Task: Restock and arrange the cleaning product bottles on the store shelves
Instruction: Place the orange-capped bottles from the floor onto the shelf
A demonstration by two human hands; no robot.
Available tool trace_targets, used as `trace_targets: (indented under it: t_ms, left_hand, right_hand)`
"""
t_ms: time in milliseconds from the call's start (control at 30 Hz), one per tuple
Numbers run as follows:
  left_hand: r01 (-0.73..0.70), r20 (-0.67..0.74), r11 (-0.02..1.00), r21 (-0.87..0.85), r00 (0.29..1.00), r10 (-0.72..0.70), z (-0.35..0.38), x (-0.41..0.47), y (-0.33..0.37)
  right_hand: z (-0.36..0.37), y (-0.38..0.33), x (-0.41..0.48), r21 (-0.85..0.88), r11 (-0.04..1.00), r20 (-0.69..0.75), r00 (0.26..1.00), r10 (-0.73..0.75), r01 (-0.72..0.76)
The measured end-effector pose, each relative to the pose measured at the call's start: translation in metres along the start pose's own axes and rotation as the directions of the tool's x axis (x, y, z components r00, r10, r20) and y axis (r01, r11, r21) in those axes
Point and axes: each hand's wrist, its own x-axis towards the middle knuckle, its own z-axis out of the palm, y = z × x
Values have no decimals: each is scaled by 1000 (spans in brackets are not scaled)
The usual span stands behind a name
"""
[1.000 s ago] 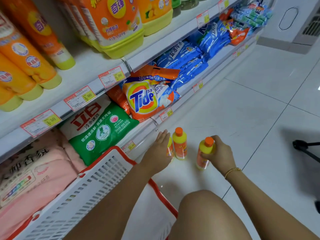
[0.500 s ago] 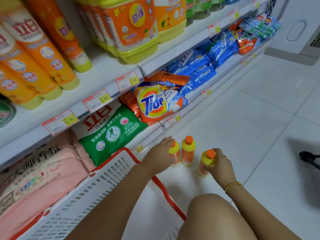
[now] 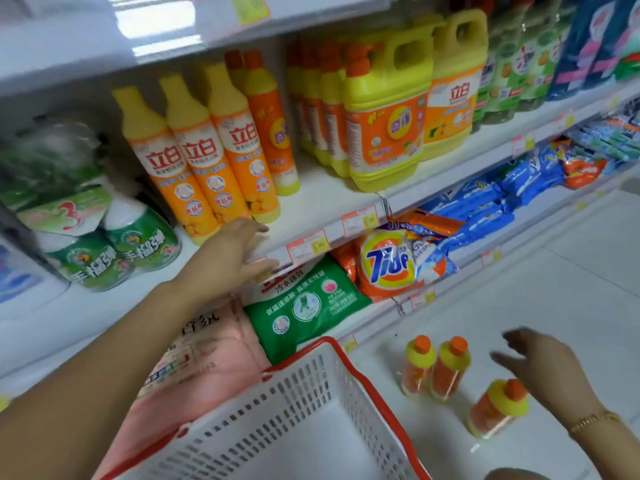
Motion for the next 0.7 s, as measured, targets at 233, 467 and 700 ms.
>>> trace_targets:
  t_ms: [233,467,700]
  left_hand:
    - [2,7,997,81,1000,-2,21,-2,-32]
    - [-13,-139,993,122,990,30,41,4,-41]
    - [-30,-245,992,123,968,60,48,3,-42]
  right_hand:
    - [-25,-201,38,500,747,-175,896,-409,438]
    - [32,-335,143,564,761,6,920,-392,320]
    - [67,-379,178,542,775,47,909,-415,325]
